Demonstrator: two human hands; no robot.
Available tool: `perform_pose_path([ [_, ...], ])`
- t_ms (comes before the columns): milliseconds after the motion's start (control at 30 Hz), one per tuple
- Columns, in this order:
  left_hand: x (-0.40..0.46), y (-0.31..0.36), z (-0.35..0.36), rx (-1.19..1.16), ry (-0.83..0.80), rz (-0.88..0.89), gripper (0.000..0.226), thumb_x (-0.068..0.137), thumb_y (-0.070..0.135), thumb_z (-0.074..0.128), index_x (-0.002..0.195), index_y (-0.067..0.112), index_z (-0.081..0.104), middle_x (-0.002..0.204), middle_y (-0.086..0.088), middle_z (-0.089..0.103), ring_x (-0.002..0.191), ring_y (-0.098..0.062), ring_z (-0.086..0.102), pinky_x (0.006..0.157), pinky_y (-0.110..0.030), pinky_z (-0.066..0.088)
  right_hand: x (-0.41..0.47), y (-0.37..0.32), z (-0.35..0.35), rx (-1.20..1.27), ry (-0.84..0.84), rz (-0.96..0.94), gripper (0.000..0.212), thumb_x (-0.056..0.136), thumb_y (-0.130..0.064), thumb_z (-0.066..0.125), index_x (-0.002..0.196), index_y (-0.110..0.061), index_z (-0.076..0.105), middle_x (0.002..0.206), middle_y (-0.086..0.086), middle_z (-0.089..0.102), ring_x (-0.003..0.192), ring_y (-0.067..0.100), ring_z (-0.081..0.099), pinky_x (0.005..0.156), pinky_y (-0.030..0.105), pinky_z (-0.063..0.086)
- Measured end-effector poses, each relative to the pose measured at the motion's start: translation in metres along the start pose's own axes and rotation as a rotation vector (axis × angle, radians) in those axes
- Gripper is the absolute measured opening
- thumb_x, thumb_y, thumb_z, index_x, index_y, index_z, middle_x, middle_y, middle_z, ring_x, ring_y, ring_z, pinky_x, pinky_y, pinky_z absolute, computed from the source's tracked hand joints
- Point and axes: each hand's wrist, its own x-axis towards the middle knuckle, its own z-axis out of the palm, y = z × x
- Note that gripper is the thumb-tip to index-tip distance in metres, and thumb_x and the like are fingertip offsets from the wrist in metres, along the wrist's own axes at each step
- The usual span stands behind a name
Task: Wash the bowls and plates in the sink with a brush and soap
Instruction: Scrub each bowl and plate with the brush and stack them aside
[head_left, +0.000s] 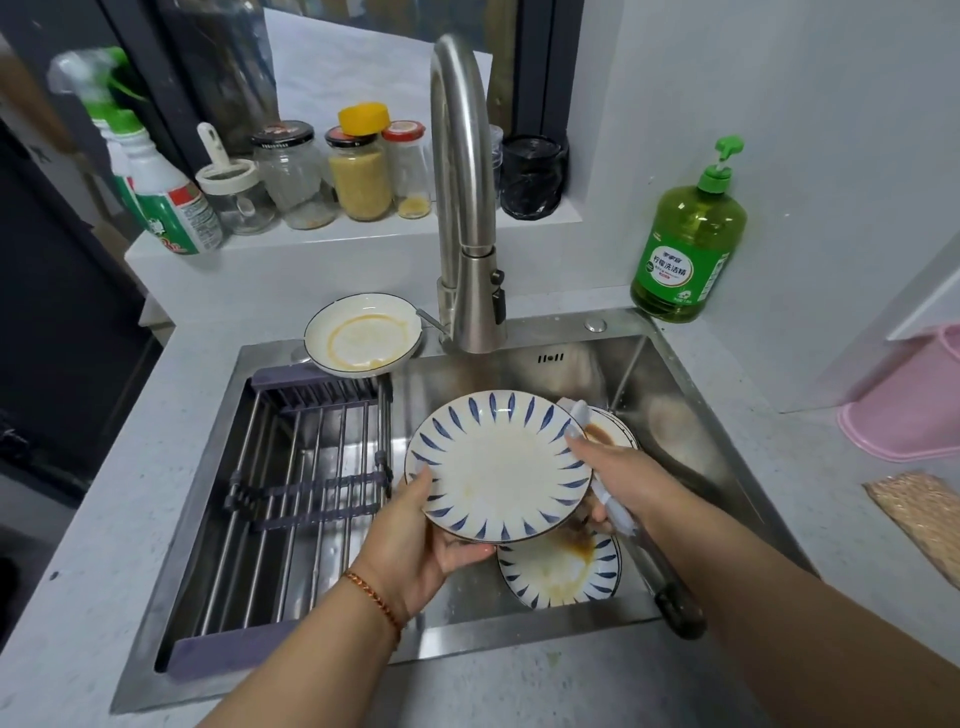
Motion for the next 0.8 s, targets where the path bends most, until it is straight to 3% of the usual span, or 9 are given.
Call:
perform_pose_path([
  [100, 0.001, 0.005, -0.006, 0.094, 0.061, 0.094, 0.039, 0.100, 0.044, 0.040, 0.132, 0.026, 0.051, 0.118, -0.008, 0.069, 0.094, -0.032, 0.071, 0.059, -0.048, 0.059, 0.004, -0.008, -0.009, -0.252, 0.139, -0.084, 0.033, 0.101, -0.023, 0.035, 0.126, -0.008, 0.050, 0.075, 0.018, 0.063, 0.043, 0.021, 0.051, 0.043, 0.019, 0.037],
  [167, 0.000, 0.009, -0.006, 0.151, 0.099, 0.148, 0.031, 0.101, 0.043, 0.039, 0.126, 0.030, 0.053, 0.119, -0.006, 0.067, 0.097, -0.032, 0.069, 0.064, -0.050, 0.057, 0.001, -0.013, -0.009, -0.424, 0.132, -0.230, 0.041, 0.096, -0.010, 0.033, 0.136, -0.012, 0.044, 0.086, 0.016, 0.061, 0.048, 0.021, 0.050, 0.046, 0.026, 0.036],
  [267, -0.001, 0.009, -0.002, 0.233, 0.141, 0.196, 0.024, 0.102, 0.040, 0.037, 0.117, 0.032, 0.054, 0.115, -0.004, 0.068, 0.095, -0.030, 0.070, 0.061, -0.051, 0.057, -0.014, -0.010, 0.010, -0.747, -0.037, -0.357, 0.053, 0.095, -0.014, 0.038, 0.145, -0.032, 0.035, 0.100, -0.003, 0.055, 0.078, 0.016, 0.055, 0.058, 0.020, 0.038],
  [367, 0.000, 0.007, 0.001, 0.250, 0.112, 0.212, 0.027, 0.101, 0.044, 0.037, 0.118, 0.034, 0.056, 0.112, -0.002, 0.070, 0.092, -0.028, 0.072, 0.061, -0.057, 0.056, -0.011, -0.009, 0.024, -1.033, -0.091, -0.369, 0.054, 0.096, -0.020, 0.037, 0.147, -0.033, 0.031, 0.125, -0.002, 0.053, 0.102, 0.019, 0.054, 0.072, 0.021, 0.038],
  [467, 0.000, 0.004, 0.004, 0.337, 0.100, 0.234, 0.028, 0.102, 0.045, 0.036, 0.114, 0.034, 0.059, 0.104, 0.002, 0.072, 0.086, -0.022, 0.072, 0.056, -0.052, 0.056, -0.006, -0.018, 0.034, -1.022, -0.129, -0.358, 0.053, 0.097, -0.020, 0.037, 0.149, -0.027, 0.030, 0.122, 0.004, 0.055, 0.089, 0.017, 0.052, 0.072, 0.020, 0.042],
  [600, 0.004, 0.000, 0.007, 0.368, 0.134, 0.241, 0.032, 0.104, 0.042, 0.032, 0.108, 0.029, 0.061, 0.098, -0.002, 0.073, 0.078, -0.021, 0.072, 0.052, -0.040, 0.054, -0.023, -0.021, 0.053, -0.819, -0.284, -0.298, 0.049, 0.094, -0.017, 0.045, 0.143, -0.022, 0.042, 0.071, -0.004, 0.051, 0.054, 0.006, 0.047, 0.042, 0.010, 0.037],
  [667, 0.005, 0.000, 0.002, 0.355, 0.183, 0.255, 0.034, 0.104, 0.043, 0.031, 0.110, 0.025, 0.060, 0.097, -0.004, 0.072, 0.077, -0.024, 0.071, 0.052, -0.039, 0.055, -0.035, -0.019, 0.052, -0.905, -0.355, -0.288, 0.042, 0.096, -0.015, 0.046, 0.138, -0.015, 0.050, 0.078, -0.003, 0.054, 0.055, 0.004, 0.053, 0.042, 0.007, 0.036],
  [733, 0.005, 0.001, -0.005, 0.327, 0.216, 0.272, 0.036, 0.103, 0.044, 0.032, 0.113, 0.025, 0.060, 0.101, -0.007, 0.072, 0.086, -0.029, 0.070, 0.058, -0.046, 0.057, -0.046, -0.016, 0.046, -1.006, -0.412, -0.266, 0.039, 0.098, -0.015, 0.044, 0.135, -0.012, 0.052, 0.111, 0.006, 0.061, 0.082, 0.004, 0.061, 0.049, 0.002, 0.033],
  [800, 0.005, 0.002, -0.010, 0.296, 0.215, 0.285, 0.037, 0.102, 0.045, 0.032, 0.117, 0.026, 0.060, 0.108, -0.008, 0.071, 0.096, -0.033, 0.068, 0.063, -0.052, 0.057, -0.043, -0.013, 0.037, -1.049, -0.397, -0.212, 0.039, 0.097, -0.015, 0.043, 0.135, -0.012, 0.052, 0.126, 0.012, 0.058, 0.093, 0.015, 0.053, 0.063, 0.007, 0.038],
])
